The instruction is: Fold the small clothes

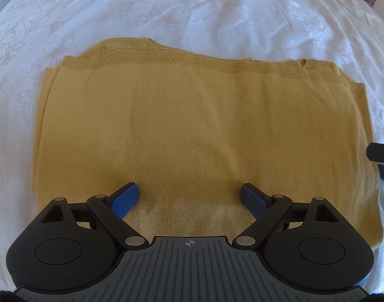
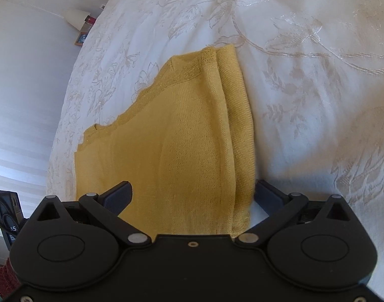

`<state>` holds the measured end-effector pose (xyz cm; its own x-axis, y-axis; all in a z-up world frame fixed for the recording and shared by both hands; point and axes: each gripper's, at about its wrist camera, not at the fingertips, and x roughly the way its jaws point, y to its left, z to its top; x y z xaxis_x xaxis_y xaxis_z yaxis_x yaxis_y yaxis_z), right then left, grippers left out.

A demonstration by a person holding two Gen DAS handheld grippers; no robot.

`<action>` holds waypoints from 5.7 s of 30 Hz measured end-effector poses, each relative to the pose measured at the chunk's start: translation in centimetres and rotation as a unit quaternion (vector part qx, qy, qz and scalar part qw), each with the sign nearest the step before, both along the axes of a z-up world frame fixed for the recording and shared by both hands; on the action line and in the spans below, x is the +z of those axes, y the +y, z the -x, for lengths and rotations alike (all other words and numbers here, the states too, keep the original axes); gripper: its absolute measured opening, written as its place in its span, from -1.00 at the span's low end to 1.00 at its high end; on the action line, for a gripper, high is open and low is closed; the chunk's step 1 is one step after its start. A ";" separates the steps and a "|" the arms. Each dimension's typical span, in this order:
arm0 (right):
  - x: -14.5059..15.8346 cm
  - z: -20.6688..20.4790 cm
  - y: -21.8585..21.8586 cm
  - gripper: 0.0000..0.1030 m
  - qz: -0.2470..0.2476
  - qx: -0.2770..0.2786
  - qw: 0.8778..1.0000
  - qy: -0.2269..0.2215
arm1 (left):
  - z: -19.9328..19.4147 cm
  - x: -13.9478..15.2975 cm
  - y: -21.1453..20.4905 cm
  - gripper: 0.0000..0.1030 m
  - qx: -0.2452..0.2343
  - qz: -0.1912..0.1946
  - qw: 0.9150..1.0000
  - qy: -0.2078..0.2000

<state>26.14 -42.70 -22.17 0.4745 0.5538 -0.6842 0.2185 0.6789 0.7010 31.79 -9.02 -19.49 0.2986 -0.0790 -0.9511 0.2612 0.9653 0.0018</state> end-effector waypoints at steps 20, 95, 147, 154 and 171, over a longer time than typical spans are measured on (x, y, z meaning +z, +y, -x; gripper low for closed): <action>0.0 0.7 -0.9 1.00 -0.020 -0.011 1.000 -0.013 | 0.0 2.0 0.8 0.73 0.039 0.012 0.999 -0.010; 4.9 -1.7 26.6 -0.10 0.121 0.134 0.983 0.034 | -2.1 6.7 13.9 0.73 0.011 0.085 0.992 -0.091; 2.3 -9.0 18.7 0.99 0.059 0.092 0.994 -0.028 | -1.3 -0.7 16.8 0.98 0.062 0.230 0.968 0.083; 0.9 -11.7 20.3 1.00 0.026 0.110 0.993 -0.033 | -4.1 -1.8 13.7 0.98 0.013 0.244 0.966 0.086; 0.6 -11.5 19.7 1.00 -0.007 0.118 0.990 -0.071 | -3.0 -1.9 15.0 0.88 0.012 0.285 0.955 0.081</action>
<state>37.61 -22.95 -21.60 0.4218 0.6694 -0.6115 -0.0475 0.6899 0.7224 34.81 6.03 -21.39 0.1597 -0.5924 -0.7896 0.1914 0.8033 -0.5640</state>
